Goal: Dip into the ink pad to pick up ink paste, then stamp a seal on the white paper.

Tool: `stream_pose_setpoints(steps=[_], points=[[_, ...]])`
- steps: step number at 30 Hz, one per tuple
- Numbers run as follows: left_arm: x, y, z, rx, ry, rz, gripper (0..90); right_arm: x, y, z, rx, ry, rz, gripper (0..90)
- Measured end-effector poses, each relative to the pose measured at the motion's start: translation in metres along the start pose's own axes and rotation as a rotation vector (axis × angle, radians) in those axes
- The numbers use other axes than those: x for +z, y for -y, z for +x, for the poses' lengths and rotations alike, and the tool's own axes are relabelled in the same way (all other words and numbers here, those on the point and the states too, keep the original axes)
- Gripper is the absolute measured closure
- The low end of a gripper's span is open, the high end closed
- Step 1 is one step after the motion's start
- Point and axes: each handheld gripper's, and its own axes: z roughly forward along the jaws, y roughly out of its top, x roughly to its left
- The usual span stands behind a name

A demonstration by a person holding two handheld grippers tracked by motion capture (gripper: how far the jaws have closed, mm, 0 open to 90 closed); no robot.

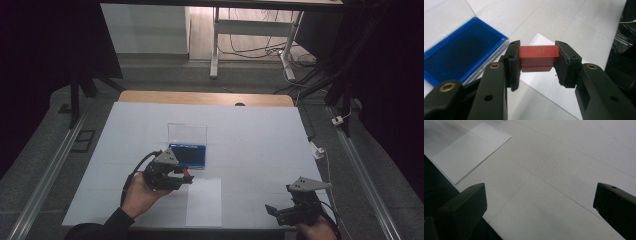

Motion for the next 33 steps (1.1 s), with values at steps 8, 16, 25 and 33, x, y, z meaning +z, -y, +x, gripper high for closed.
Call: stream_pose_setpoints(steps=[8, 16, 25, 33], points=[[0.004, -0.002, -0.008, 0.02, 0.011, 0.008, 57.9, 0.0, 0.0, 0.0, 0.0, 0.0, -0.001, 0.0], [0.013, -0.003, -0.016, 0.034, 0.026, 0.02, 57.9, 0.0, 0.0, 0.0, 0.0, 0.0, 0.0, 0.0], [0.031, -0.004, -0.028, 0.073, 0.05, 0.059, 57.9, 0.0, 0.0, 0.001, -0.003, 0.0, 0.001, 0.0], [0.043, -0.002, -0.033, 0.089, 0.057, 0.079, 57.9, 0.0, 0.0, 0.001, -0.009, 0.004, 0.004, 0.0]])
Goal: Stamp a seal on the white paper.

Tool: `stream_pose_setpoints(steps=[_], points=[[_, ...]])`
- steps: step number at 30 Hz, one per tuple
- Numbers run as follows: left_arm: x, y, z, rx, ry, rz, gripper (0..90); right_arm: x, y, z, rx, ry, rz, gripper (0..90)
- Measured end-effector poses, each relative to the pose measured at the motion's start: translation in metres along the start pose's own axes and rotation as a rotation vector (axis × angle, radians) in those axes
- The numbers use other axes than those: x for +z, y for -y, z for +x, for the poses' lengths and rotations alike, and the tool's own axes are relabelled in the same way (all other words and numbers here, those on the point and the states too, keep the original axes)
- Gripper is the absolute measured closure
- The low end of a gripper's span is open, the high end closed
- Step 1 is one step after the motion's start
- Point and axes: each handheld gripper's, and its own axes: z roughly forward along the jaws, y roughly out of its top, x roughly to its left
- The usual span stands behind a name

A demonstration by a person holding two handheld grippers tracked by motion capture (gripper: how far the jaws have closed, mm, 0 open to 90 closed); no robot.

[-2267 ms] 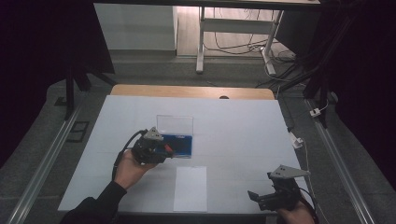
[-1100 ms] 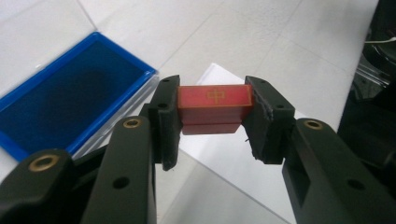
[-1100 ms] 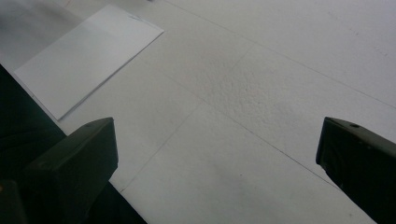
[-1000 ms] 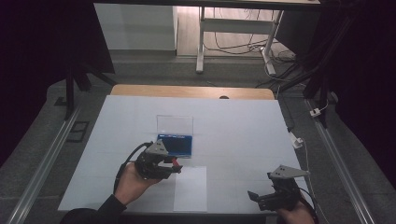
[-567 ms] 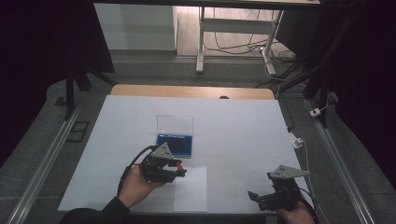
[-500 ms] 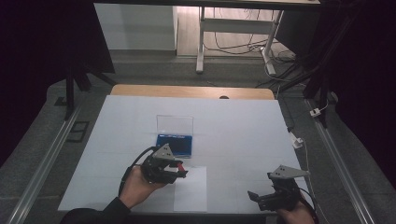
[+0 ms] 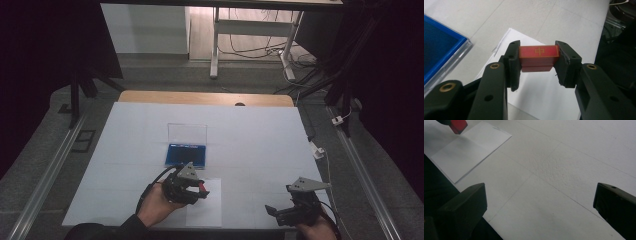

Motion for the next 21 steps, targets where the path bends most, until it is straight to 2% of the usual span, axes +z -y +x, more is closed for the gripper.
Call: stream_pose_setpoints(steps=[21], points=[[0.024, 0.007, 0.001, 0.009, -0.022, 0.043, 57.9, 0.0, 0.0, 0.001, -0.004, 0.002, 0.005, 0.0]])
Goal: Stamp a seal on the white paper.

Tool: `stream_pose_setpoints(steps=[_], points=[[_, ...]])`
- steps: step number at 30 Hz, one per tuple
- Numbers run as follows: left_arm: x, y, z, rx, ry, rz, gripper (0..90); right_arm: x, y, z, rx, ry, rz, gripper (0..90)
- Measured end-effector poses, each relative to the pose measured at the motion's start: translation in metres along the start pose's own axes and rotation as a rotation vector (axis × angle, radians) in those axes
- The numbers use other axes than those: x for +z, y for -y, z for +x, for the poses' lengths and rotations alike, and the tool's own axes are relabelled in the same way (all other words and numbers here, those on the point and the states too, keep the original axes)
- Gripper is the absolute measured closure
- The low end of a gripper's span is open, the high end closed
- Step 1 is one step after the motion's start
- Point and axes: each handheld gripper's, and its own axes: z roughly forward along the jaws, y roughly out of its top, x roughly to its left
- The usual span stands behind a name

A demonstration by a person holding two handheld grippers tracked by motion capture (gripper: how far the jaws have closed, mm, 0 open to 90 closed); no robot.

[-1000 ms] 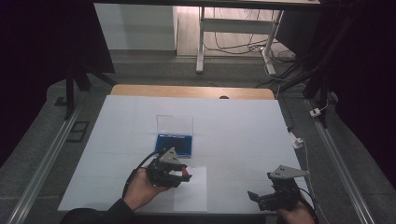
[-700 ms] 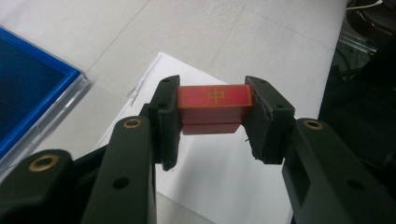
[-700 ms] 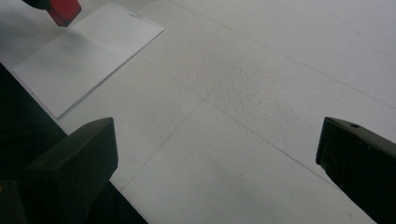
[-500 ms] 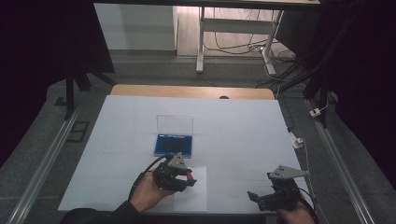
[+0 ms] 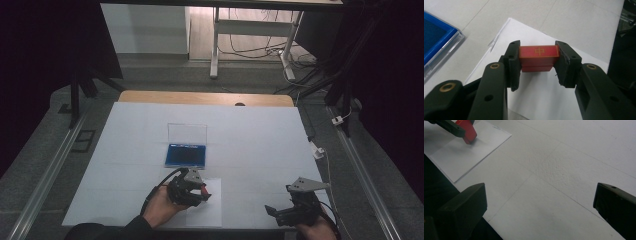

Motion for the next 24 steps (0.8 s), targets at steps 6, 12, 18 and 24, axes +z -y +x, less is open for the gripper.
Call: stream_pose_setpoints(steps=[6, 12, 18, 24], points=[[0.0043, 0.002, 0.0, 0.023, -0.018, 0.025, 58.0, 0.0001, -0.0001, 0.0001, -0.001, 0.0, 0.0, 0.0], [0.0049, 0.0038, -0.002, 0.034, -0.029, 0.021, 58.1, 0.0004, -0.0004, 0.0004, 0.001, -0.001, 0.001, 0.0], [0.0055, 0.0092, -0.0042, 0.033, -0.044, -0.011, 58.3, 0.0009, -0.0007, 0.0005, -0.004, 0.0, 0.004, 0.0], [0.006, 0.0098, -0.009, 0.035, -0.073, -0.012, 58.5, 0.0012, -0.0011, 0.0008, -0.005, -0.001, 0.007, 0.0]])
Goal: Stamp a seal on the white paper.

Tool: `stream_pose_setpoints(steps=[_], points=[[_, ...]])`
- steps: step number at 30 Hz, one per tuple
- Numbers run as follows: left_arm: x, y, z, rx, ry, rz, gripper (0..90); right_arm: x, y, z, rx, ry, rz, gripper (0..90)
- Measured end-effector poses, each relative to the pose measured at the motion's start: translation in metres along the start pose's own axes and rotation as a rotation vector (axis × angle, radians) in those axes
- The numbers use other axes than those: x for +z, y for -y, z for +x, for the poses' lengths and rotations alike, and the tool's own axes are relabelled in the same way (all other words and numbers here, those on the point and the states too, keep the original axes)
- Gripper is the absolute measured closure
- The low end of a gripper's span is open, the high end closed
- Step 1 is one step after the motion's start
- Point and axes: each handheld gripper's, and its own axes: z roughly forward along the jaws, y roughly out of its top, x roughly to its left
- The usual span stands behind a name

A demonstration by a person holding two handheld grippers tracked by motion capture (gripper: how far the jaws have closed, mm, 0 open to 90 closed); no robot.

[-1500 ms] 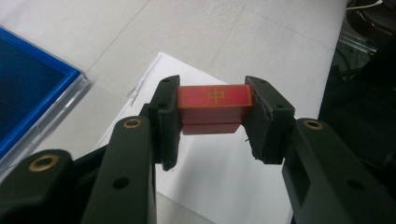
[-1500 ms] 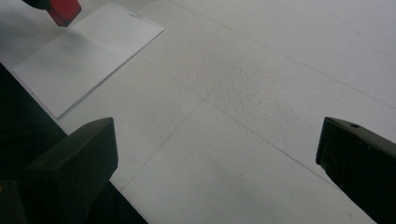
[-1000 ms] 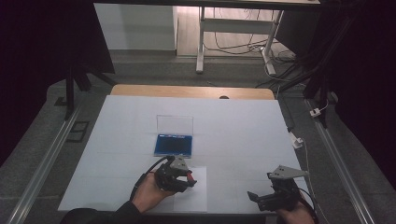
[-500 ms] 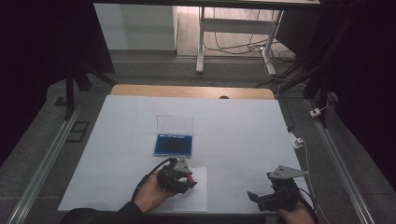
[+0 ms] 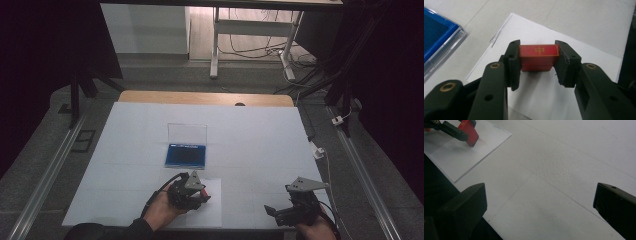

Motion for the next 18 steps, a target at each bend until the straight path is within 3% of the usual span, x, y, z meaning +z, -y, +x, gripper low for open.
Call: stream_pose_setpoints(steps=[4, 12, 18], points=[[0.0, 0.0001, -0.0004, -0.011, -0.002, 0.001, 58.5, 0.0003, -0.0002, -0.0001, -0.003, -0.001, 0.002, 0.0], [0.0004, 0.0022, 0.0077, -0.073, 0.05, -0.018, 58.6, 0.0001, -0.0001, 0.0001, -0.006, 0.002, 0.003, 0.0], [0.0006, -0.0005, -0.0009, -0.041, -0.002, 0.003, 58.6, 0.0007, -0.0001, -0.0001, -0.005, 0.001, 0.004, 0.0]])
